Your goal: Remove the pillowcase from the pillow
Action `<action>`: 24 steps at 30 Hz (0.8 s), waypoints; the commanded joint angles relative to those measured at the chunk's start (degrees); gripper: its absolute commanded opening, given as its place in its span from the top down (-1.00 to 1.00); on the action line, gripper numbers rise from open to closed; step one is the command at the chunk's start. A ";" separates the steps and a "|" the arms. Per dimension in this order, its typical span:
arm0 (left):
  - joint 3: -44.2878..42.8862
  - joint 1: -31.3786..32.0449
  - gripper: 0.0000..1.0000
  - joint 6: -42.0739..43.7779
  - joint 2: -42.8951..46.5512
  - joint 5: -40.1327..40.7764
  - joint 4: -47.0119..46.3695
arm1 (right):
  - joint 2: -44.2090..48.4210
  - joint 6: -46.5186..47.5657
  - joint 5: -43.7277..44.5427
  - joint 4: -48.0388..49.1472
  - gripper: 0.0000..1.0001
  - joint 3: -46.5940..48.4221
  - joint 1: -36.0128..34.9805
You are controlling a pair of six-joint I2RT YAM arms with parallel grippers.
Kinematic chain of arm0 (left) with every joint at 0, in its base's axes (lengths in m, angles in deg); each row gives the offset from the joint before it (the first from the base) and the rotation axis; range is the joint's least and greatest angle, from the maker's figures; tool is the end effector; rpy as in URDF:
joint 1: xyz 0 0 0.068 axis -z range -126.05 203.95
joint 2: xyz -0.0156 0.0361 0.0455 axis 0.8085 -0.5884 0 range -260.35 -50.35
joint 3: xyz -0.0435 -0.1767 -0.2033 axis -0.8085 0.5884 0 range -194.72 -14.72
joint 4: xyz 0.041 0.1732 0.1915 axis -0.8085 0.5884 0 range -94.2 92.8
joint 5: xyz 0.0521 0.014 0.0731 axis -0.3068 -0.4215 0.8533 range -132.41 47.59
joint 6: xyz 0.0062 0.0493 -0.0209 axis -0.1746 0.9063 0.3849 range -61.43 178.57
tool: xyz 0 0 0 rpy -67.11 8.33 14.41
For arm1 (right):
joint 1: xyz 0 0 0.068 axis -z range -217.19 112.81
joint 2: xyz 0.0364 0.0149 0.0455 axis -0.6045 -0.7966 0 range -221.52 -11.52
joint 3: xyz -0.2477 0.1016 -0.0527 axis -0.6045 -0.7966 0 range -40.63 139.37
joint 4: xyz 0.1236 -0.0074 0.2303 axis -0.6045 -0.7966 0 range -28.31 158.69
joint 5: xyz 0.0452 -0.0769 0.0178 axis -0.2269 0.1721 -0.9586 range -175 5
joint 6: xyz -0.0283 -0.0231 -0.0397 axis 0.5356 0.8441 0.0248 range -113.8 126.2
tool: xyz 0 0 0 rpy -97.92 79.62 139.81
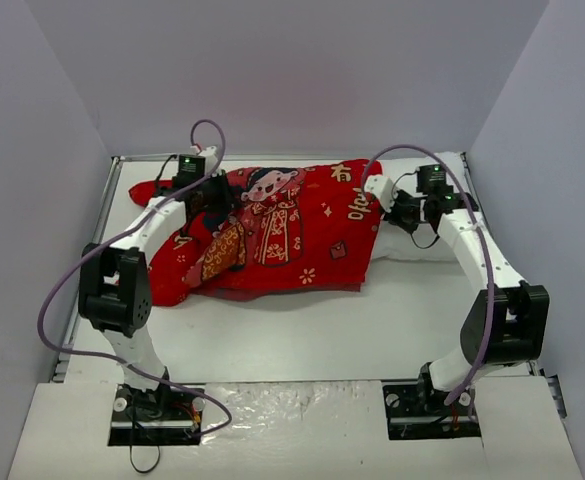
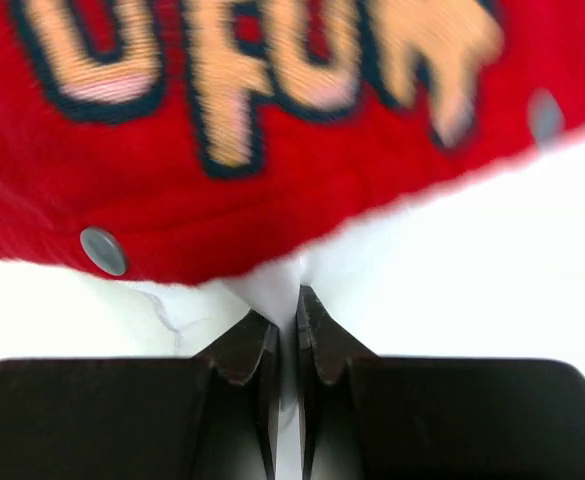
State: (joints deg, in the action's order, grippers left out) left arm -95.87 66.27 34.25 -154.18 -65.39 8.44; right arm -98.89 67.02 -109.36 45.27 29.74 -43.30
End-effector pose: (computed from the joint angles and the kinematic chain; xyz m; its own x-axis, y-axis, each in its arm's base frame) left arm 0.4067 -0.1030 0.2691 -0.7238 -0.2301 -0.6505 0.2298 0.8086 -0.5417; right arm 0.3374 0.0508 0.2940 0.0428 -0.7953 -0.6047 -0.7625 0.3651 -0.5342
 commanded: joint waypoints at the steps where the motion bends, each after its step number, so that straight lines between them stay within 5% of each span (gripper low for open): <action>1: 0.63 -8.08 0.95 -1.17 8.01 2.15 -2.01 | 0.80 -5.61 -1.81 -0.05 1.00 5.37 10.19; 7: 4.76 -24.78 0.95 -3.98 14.00 0.40 -2.10 | 2.03 -8.78 -10.26 -0.31 1.00 10.66 21.74; 18: 9.07 -33.49 0.95 -3.98 19.53 4.61 -0.95 | 5.28 -19.24 -17.56 -0.05 1.00 11.45 25.44; 24: 9.59 -36.84 0.95 -5.55 20.51 2.61 -1.39 | 3.62 -35.99 -21.95 2.93 1.00 15.76 27.99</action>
State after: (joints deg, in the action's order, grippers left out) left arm -85.05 30.58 29.84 -136.54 -64.45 10.10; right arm -97.54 43.04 -126.61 42.56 39.60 -17.90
